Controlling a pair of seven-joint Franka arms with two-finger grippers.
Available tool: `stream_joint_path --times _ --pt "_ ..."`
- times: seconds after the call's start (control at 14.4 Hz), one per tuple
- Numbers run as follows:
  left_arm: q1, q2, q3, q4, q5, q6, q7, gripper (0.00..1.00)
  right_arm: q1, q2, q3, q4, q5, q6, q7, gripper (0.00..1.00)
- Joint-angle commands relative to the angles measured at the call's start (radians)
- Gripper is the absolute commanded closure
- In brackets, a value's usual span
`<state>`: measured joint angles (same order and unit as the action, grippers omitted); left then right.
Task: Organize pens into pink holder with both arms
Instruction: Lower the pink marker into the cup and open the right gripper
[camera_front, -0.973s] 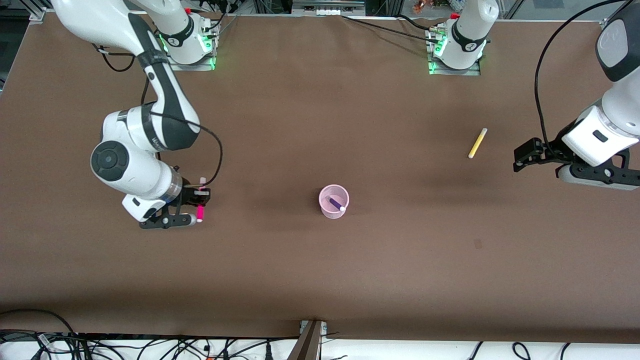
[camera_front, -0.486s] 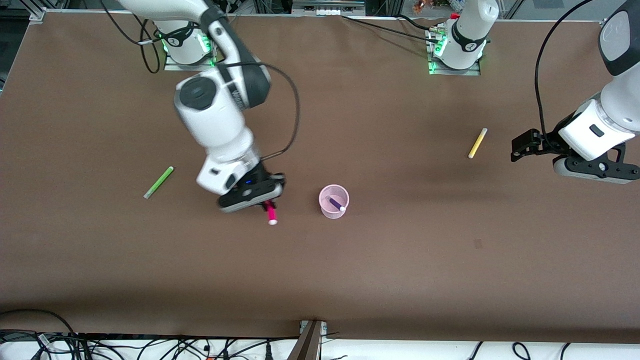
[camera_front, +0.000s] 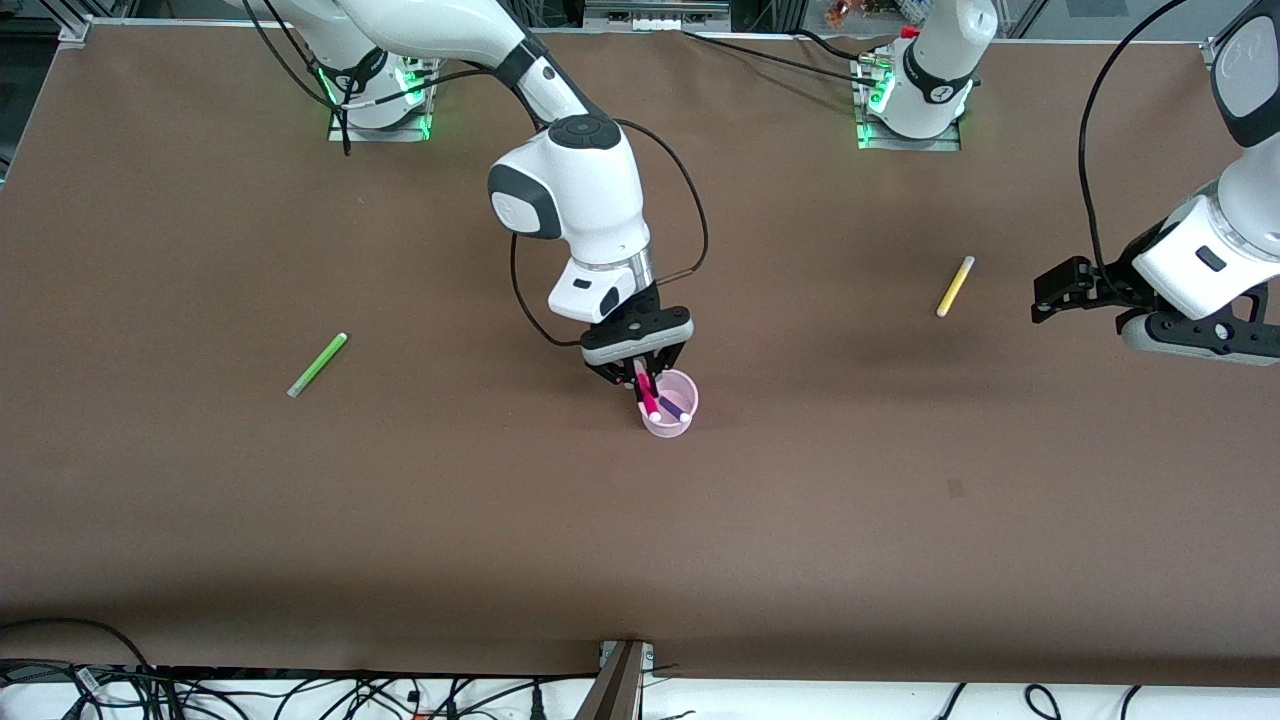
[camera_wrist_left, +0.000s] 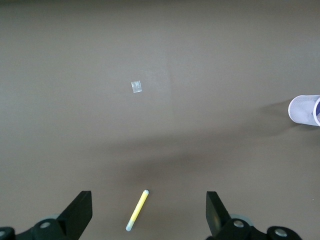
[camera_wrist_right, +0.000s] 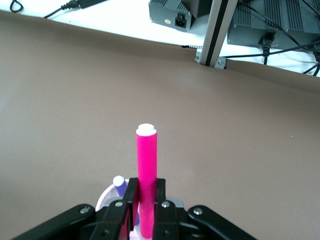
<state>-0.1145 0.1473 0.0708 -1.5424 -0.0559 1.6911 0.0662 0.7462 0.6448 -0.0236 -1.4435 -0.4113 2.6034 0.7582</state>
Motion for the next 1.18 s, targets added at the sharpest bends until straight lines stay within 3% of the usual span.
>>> stream_joint_path --times 0.0,0.07,0.21,0.49,0.69,1.11 --pt "0.163 0.0 -0.167 0.018 0.013 -0.019 0.009 0.0 0.007 0.088 -0.015 0.129 -0.024 0.014 0.064 1.0" --pt "0.203 0.0 -0.211 0.018 0.028 -0.019 0.009 0.0 0.007 0.123 -0.015 0.165 -0.024 0.014 0.079 1.0" --pt "0.193 0.0 -0.224 0.019 0.066 -0.017 0.003 0.0 0.005 0.151 -0.015 0.199 -0.024 0.014 0.084 1.0" --pt "0.162 -0.002 -0.212 0.024 0.073 -0.021 -0.049 0.0 0.01 0.2 -0.03 0.201 -0.026 0.089 0.084 1.0" --pt "0.112 -0.002 -0.158 0.024 0.073 -0.021 -0.049 0.0 0.031 0.208 -0.052 0.198 -0.026 0.089 0.086 1.0" --pt "0.119 0.0 -0.158 0.025 0.073 -0.018 -0.051 0.0 0.094 0.239 -0.116 0.163 -0.04 0.124 0.168 1.0"
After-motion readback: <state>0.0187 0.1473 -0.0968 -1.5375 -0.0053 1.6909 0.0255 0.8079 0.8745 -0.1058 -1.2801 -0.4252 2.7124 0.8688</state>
